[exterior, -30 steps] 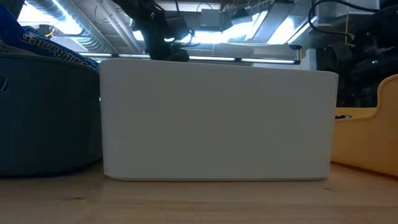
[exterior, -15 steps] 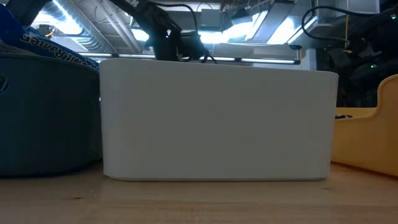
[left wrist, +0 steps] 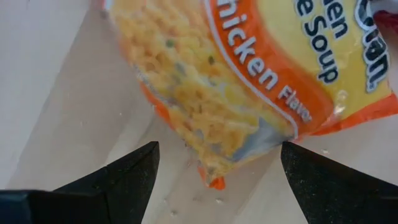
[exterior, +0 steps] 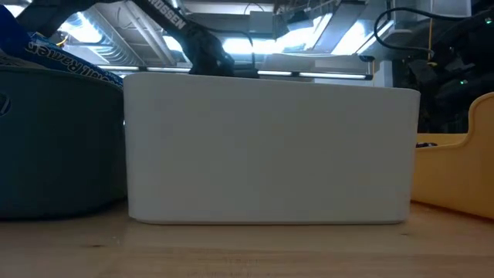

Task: Sort Maruchan noodles
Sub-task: Put the orange noodle pack into the white bin

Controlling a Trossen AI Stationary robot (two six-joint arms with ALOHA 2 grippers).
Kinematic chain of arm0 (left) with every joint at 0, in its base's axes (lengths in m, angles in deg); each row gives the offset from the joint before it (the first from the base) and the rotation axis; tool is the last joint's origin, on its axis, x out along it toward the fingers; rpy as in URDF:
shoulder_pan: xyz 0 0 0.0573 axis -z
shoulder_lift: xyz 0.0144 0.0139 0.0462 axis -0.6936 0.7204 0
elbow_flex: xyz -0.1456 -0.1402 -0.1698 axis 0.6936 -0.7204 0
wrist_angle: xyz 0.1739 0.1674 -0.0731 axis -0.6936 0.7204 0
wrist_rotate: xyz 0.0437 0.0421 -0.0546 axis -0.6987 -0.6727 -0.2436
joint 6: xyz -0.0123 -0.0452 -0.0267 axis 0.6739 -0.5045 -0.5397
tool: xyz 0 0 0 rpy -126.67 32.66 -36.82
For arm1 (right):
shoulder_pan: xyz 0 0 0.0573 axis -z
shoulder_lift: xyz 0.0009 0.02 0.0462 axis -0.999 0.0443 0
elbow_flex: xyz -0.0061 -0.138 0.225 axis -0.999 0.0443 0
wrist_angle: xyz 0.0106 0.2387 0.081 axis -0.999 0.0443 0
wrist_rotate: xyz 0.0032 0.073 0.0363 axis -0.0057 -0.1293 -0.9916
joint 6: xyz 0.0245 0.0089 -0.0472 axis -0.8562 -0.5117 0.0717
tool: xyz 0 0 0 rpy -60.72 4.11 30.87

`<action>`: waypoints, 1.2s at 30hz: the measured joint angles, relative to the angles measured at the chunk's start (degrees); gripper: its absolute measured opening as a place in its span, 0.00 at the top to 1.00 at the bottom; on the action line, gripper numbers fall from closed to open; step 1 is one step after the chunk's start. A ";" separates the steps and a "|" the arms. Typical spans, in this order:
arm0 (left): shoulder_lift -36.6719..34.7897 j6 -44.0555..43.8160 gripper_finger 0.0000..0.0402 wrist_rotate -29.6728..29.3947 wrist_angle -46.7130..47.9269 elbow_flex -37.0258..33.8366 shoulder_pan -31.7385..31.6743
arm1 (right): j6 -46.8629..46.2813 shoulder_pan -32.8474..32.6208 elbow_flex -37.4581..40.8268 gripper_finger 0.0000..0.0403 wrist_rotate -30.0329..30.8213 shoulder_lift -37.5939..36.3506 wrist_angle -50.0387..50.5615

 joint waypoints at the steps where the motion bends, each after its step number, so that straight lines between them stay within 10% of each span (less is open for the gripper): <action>1: 0.29 0.57 0.18 -0.08 -0.15 -0.01 0.20 | 0.00 0.00 0.00 0.51 0.02 0.00 -0.02; 9: 2.79 1.23 0.33 -2.17 -1.97 0.06 0.55 | 0.00 0.00 -0.02 0.51 0.00 0.00 -0.01; 25: 3.18 1.23 0.95 -3.79 -2.26 0.12 1.86 | -0.44 0.00 0.00 0.51 -0.02 0.01 0.00; 36: -2.17 -2.55 0.99 -3.64 1.21 -0.20 5.31 | -0.44 0.00 0.00 0.51 -0.11 0.02 0.02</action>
